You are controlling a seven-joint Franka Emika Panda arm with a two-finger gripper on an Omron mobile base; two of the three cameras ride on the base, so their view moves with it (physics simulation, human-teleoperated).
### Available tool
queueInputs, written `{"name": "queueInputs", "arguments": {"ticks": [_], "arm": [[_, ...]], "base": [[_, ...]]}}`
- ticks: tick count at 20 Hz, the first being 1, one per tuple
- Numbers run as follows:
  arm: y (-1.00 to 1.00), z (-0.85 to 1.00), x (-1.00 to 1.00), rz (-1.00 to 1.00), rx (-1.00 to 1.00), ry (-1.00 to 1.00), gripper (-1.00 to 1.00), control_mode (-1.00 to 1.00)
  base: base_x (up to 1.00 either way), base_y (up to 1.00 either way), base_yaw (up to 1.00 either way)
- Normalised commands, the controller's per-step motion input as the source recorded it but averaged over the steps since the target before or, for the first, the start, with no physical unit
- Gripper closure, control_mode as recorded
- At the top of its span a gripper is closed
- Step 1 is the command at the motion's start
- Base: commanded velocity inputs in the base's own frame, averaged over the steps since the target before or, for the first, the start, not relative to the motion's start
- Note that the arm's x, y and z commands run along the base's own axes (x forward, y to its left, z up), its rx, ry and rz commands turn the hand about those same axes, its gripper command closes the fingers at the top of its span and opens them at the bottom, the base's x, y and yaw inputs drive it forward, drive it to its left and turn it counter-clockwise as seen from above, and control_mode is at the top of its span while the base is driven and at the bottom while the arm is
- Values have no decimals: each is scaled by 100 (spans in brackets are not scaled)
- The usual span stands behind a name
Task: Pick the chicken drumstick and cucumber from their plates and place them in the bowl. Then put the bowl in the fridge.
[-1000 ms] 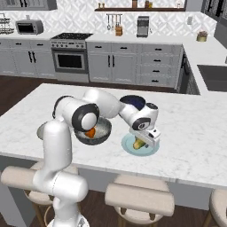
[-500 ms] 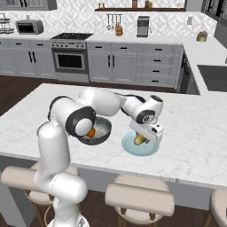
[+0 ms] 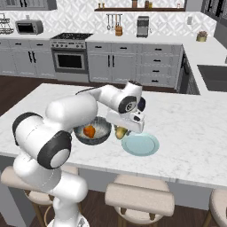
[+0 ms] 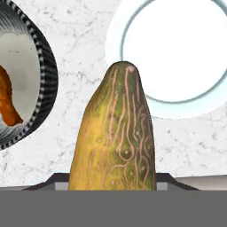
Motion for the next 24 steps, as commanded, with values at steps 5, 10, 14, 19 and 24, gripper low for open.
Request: {"name": "queueInputs", "arguments": {"ticks": [5, 10, 14, 19, 24], "arm": [[100, 46, 5, 18, 0, 1, 100, -100], [91, 1, 56, 8, 2, 1, 100, -100], [62, -9, 79, 5, 0, 0, 100, -100], [7, -25, 45, 5, 0, 3, 100, -100], [-5, -38, 9, 6, 0, 0, 100, -100]], "base": [[0, 0, 0], [0, 0, 0], [0, 0, 0], [0, 0, 0], [0, 0, 0]]}}
